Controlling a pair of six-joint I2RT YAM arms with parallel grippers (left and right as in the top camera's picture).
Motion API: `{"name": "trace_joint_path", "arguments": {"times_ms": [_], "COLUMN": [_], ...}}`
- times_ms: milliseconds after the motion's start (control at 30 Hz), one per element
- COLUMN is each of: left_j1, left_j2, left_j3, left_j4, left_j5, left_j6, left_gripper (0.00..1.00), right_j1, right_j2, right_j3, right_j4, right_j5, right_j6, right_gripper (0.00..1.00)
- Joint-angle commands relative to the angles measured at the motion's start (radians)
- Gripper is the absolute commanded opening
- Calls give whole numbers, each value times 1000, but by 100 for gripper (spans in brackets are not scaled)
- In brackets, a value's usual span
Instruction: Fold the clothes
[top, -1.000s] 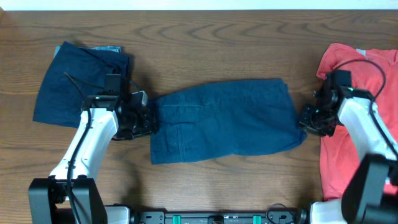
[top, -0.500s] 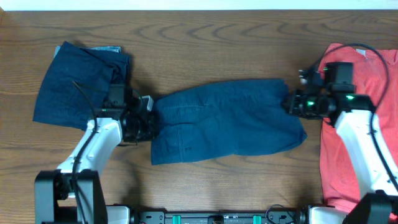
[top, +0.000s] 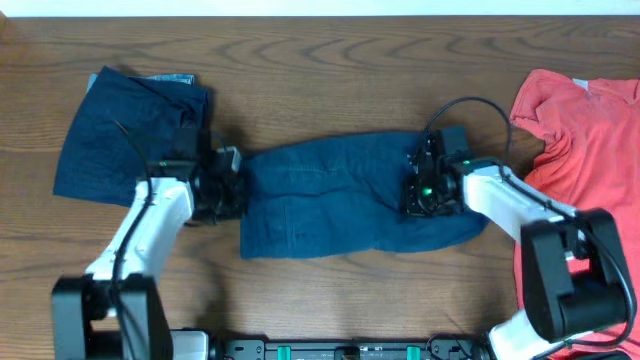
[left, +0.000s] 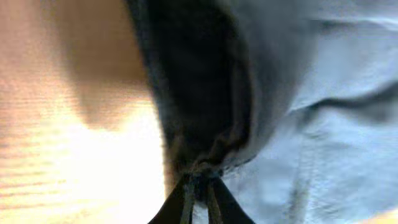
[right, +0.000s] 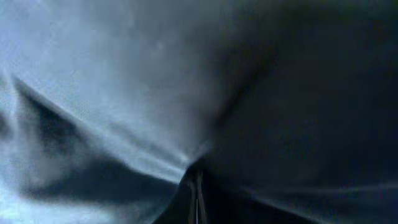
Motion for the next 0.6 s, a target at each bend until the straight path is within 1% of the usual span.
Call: {"name": "trace_joint_path", "arguments": {"times_ms": [0, 100, 200, 300, 400, 467, 500, 567], "left_j1": [-13, -54, -101, -140, -140, -121, -110, -78], "left_j2": [-70, -80, -62, -19, 18, 13, 7, -17], "left_j3": [51, 47, 23, 3, 3, 7, 14, 41], "left_j4": [-15, -14, 21, 49, 14, -15, -33, -84], "left_j5": [85, 84, 82, -9, -74, -79, -79, -95], "left_j6": [-3, -3, 13, 14, 8, 7, 8, 7], "left_gripper": [11, 11, 12, 12, 12, 17, 22, 25], "right_j1": [-7, -13, -12, -12, -13, -13, -13, -13], "right_j2": [94, 127, 123, 102, 80, 76, 76, 76], "right_j3": [-26, -26, -25, -24, -24, -24, -24, -24], "right_j4": [-25, -56, -61, -67, -77, -77, -76, -74], "right_j5": [243, 243, 226, 220, 221, 221, 221, 221], "right_j6": [185, 220, 190, 154, 147, 147, 147, 147], "right_gripper": [4, 2, 2, 3, 4, 5, 5, 6]}}
